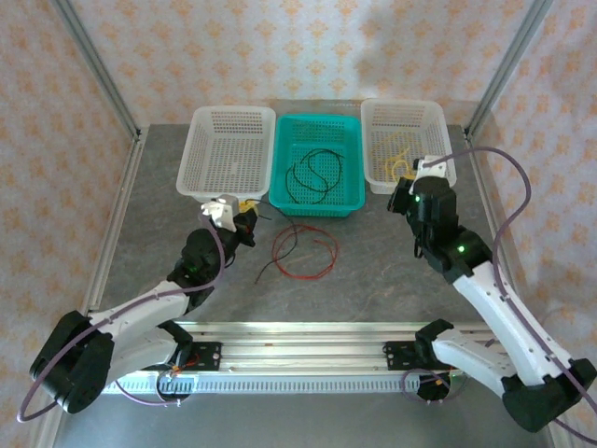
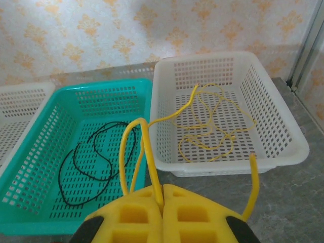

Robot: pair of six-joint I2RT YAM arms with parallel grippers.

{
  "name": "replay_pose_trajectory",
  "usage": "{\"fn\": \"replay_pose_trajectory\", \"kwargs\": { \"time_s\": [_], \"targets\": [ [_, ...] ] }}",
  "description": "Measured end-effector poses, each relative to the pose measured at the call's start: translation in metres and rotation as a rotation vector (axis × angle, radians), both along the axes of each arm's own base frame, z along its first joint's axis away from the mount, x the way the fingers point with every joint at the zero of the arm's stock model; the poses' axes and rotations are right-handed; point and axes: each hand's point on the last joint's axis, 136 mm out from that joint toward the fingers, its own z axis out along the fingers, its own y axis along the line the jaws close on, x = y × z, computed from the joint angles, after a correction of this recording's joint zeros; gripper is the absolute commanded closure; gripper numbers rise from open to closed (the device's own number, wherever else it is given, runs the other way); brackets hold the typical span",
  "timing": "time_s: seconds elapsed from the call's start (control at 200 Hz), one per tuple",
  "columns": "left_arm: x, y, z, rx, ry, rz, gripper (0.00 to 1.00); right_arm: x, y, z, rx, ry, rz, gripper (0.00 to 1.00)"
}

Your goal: Untangle the cables

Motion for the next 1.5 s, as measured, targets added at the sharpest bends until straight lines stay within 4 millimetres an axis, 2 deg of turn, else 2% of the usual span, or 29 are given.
{"fn": "replay_pose_trajectory", "kwargs": {
  "time_s": [0.215,0.416,0.641,0.831,0.971,1.212,1.357,1.502],
  "targets": [
    [-0.001,-0.032,0.009,-0.020,0.025,-0.078,1.00,0.048,-0.016,-0.010,0.116,0.033,0.000,1.00],
    [0.002,-0.061,0.013,-0.034,0.074,-0.132,1.00,0.094,-0.046,-0.036,0.216,0.093,-0.023,1.00],
    [0.018,-0.089,0.011,-0.037,0.163,-0.146,1.00,0.140,-0.065,-0.070,0.318,0.171,-0.003,1.00],
    [0.022,-0.107,0.009,-0.040,0.205,-0.167,1.00,0.164,-0.078,-0.102,0.350,0.232,-0.034,1.00],
    [0.027,-0.121,0.009,-0.051,0.227,-0.178,1.00,0.183,-0.079,-0.119,0.358,0.256,-0.035,1.00],
    [0.029,-0.140,0.001,-0.064,0.283,-0.204,1.00,0.203,-0.081,-0.147,0.363,0.302,-0.044,1.00],
    [0.031,-0.143,-0.005,-0.068,0.303,-0.205,1.00,0.213,-0.082,-0.160,0.361,0.326,-0.050,0.84],
    [0.030,-0.145,-0.006,-0.065,0.309,-0.207,1.00,0.214,-0.082,-0.169,0.363,0.351,-0.056,0.67]
  ]
}}
